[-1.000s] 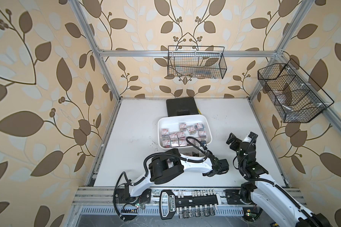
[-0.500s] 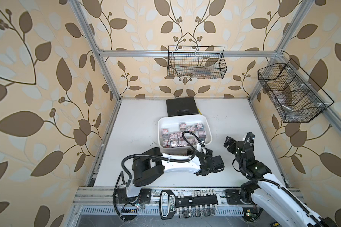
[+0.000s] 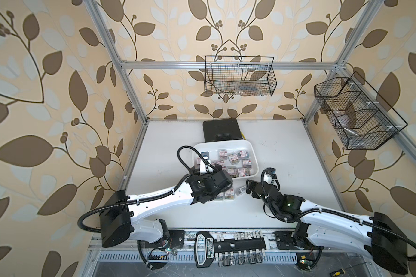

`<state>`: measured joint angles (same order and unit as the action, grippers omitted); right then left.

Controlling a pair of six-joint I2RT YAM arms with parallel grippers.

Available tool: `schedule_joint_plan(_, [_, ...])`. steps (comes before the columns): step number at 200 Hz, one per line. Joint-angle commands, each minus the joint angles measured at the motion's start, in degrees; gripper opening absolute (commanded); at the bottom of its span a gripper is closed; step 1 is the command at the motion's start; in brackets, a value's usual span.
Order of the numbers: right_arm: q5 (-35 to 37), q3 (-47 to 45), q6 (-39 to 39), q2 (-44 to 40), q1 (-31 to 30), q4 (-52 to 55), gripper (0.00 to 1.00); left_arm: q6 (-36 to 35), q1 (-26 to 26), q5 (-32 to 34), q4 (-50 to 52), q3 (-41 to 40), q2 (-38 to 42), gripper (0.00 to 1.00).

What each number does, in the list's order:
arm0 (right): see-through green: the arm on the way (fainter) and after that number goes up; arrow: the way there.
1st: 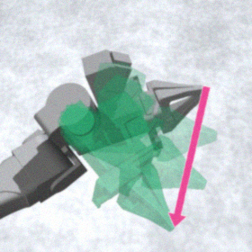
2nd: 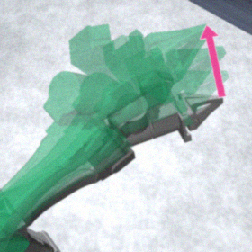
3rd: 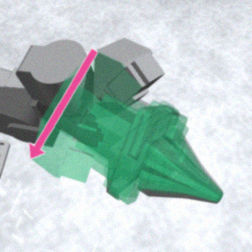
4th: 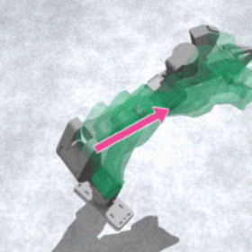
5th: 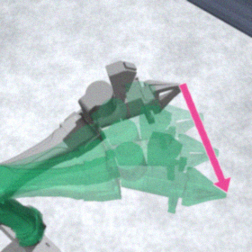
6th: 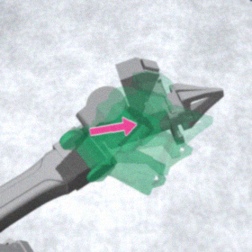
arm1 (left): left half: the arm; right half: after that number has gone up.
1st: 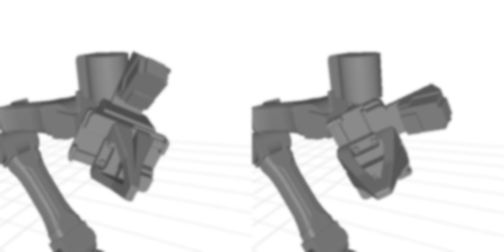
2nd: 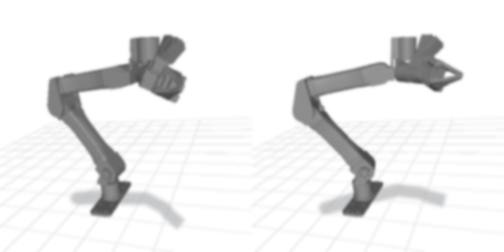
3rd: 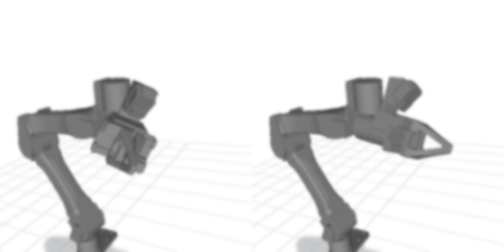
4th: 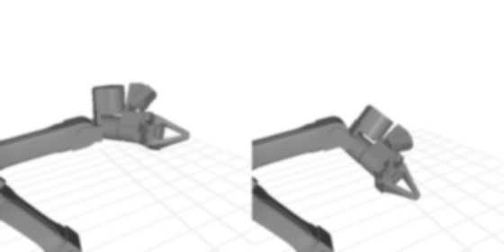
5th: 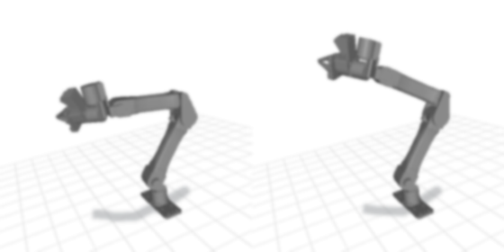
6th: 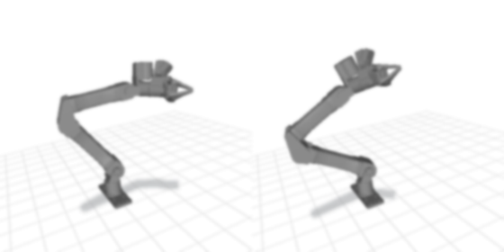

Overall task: Take the paper clips out of the storage box
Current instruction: Adjust the boxed paper clips at the center of the board.

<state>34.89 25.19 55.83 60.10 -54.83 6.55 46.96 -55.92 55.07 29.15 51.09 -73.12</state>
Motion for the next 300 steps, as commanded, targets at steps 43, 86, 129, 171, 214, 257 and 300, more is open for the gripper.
schedule_joint_plan(43, [0.1,2.41,5.02,8.34,-2.59,-7.29,0.97,0.48,11.92,10.14,1.17,-7.87,4.59,0.99])
schedule_joint_plan(86, [-0.53,1.09,7.55,11.2,-2.46,-10.35,0.9,5.19,16.85,15.44,1.5,-9.25,0.9,0.99])
schedule_joint_plan(129, [-2.67,0.2,8.05,14.17,-1.11,-13.64,0.86,1.75,18.02,14.51,-2.23,-9.45,-1.06,0.99])
schedule_joint_plan(171, [-3.77,-0.99,8.75,15.69,-1.24,-15.16,0.81,4.37,18.04,15.3,0.93,-8.12,-2.56,0.99])
schedule_joint_plan(214, [-3.52,-3.64,10.06,14.16,-1.86,-15.25,0.74,6.36,18.06,15.38,1.87,-8.16,-2.56,0.99])
schedule_joint_plan(257, [-2.95,-6.97,11.96,11.77,-2.52,-15.46,0.66,6.96,18.11,15.5,2.37,-8.06,-2.7,0.99])
schedule_joint_plan(300, [-3.94,-9.37,13.58,9.49,-2.83,-17.58,0.64,7.61,18.04,15.48,3.19,-7.71,-3.15,0.99])
